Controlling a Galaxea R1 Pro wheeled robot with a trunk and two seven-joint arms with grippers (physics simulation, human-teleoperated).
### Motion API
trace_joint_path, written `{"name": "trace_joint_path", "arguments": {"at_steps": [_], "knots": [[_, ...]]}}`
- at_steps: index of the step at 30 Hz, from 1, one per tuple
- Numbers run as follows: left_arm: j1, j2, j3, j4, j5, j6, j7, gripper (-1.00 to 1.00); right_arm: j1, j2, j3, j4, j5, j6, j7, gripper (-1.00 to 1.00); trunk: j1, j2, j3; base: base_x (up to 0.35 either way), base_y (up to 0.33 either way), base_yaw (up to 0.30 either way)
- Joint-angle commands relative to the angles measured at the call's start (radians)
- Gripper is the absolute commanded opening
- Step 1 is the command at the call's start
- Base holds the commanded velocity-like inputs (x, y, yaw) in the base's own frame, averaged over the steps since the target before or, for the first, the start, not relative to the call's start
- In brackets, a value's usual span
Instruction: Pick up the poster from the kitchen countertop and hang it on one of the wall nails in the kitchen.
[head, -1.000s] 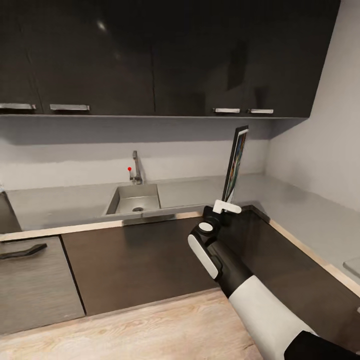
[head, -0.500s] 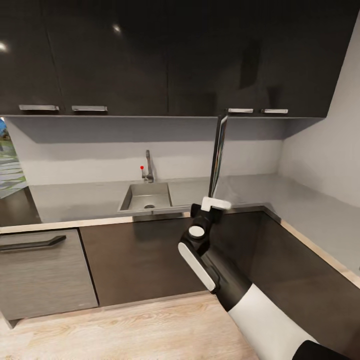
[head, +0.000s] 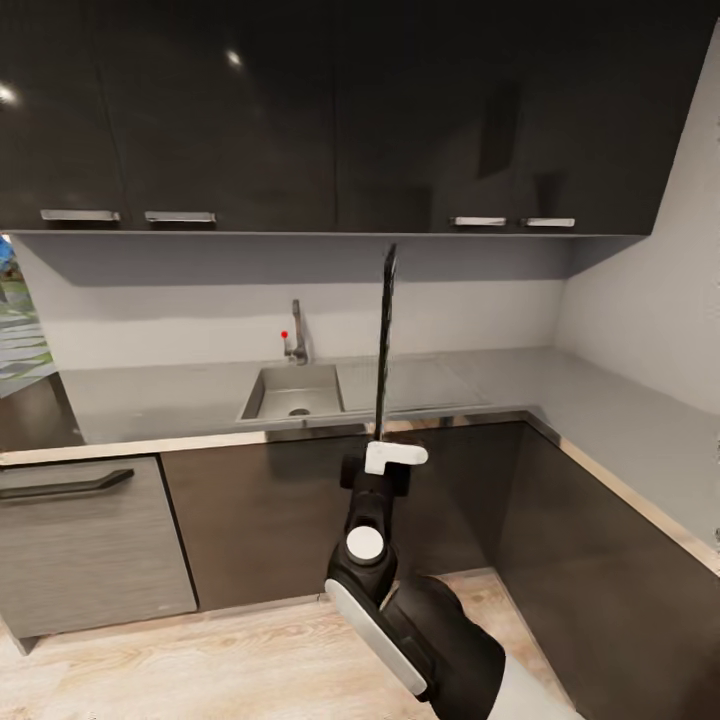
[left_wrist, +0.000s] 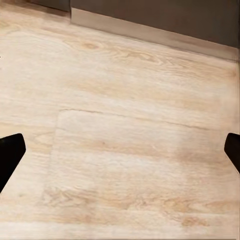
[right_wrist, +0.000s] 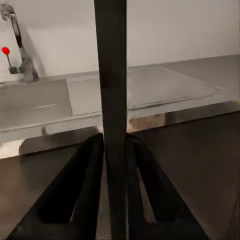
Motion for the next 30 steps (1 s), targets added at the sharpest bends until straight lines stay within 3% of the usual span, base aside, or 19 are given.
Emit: {"name": "trace_joint_path", "arguments": {"at_steps": [1, 5, 7, 8, 11, 13, 17, 20, 23, 24, 27, 29, 30], "knots": [[0.0, 0.0, 0.003, -0.001, 0.005, 0.001, -0.007, 1.0, 0.005, 0.0, 0.01, -0.009, -0.003, 0.008, -0.006, -1.0, 0.0, -0.001, -0.001, -0.217, 0.0, 0.0], [0.0, 0.001, 0.002, 0.001, 0.002, -0.003, -0.008, 1.0, 0.025, -0.001, 0.075, -0.046, -0.001, 0.007, -0.006, -1.0, 0.0, -0.001, -0.001, -0.296, 0.0, 0.0], [0.0, 0.001, 0.0, 0.001, 0.0, -0.005, -0.011, 1.0, 0.028, -0.015, 0.106, -0.055, -0.001, 0.009, 0.0, -1.0, 0.0, -0.001, -0.001, -0.328, 0.0, 0.0], [0.0, 0.001, 0.0, 0.001, -0.002, -0.005, -0.032, 1.0, 0.029, -0.022, 0.128, -0.057, -0.001, 0.009, 0.067, -1.0, 0.0, -0.001, -0.001, -0.105, 0.0, 0.0], [0.0, 0.001, 0.001, 0.001, -0.004, -0.006, -0.041, 1.0, 0.029, -0.035, 0.132, -0.054, 0.004, 0.009, 0.199, -1.0, 0.0, -0.001, -0.001, -0.115, 0.0, 0.0], [0.0, 0.001, 0.001, 0.001, -0.004, -0.006, -0.042, 1.0, 0.029, -0.041, 0.131, -0.053, 0.004, 0.009, 0.228, -1.0, 0.0, -0.001, -0.001, -0.234, 0.0, 0.0], [0.0, 0.002, 0.002, 0.001, -0.004, -0.006, -0.043, 1.0, 0.028, -0.082, 0.125, -0.052, 0.005, 0.009, 0.392, -1.0, 0.0, -0.001, -0.001, -0.231, 0.0, 0.0], [0.0, 0.002, 0.002, 0.001, -0.004, -0.006, -0.044, 1.0, 0.028, -0.123, 0.108, -0.051, 0.003, 0.007, 0.527, -1.0, 0.0, -0.001, -0.001, -0.081, 0.0, 0.0], [0.0, 0.002, 0.002, 0.001, -0.004, -0.006, -0.044, 1.0, 0.028, -0.175, 0.04, -0.038, 0.002, 0.005, 0.764, -1.0, 0.0, -0.001, -0.001, -0.028, 0.0, 0.0], [0.0, 0.002, 0.002, 0.001, -0.004, -0.007, -0.044, 1.0, 0.028, -0.184, 0.011, -0.021, 0.002, 0.003, 0.852, -1.0, 0.0, -0.001, -0.001, -0.011, 0.0, 0.0], [0.0, 0.002, 0.002, 0.001, -0.004, -0.007, -0.044, 1.0, 0.028, -0.199, -0.047, 0.022, 0.002, 0.0, 0.989, -1.0, 0.0, -0.001, -0.001, -0.007, 0.0, 0.0], [0.0, 0.002, 0.002, 0.001, -0.004, -0.007, -0.044, 1.0, 0.028, -0.208, -0.077, 0.043, 0.002, -0.001, 1.045, -1.0, 0.0, -0.001, -0.001, -0.003, 0.0, 0.0], [0.0, 0.003, 0.002, 0.001, -0.004, -0.007, -0.044, 1.0, 0.028, -0.222, -0.114, 0.07, 0.002, -0.014, 1.128, -1.0, 0.0, -0.001, -0.001, -0.001, 0.0, 0.0]]}}
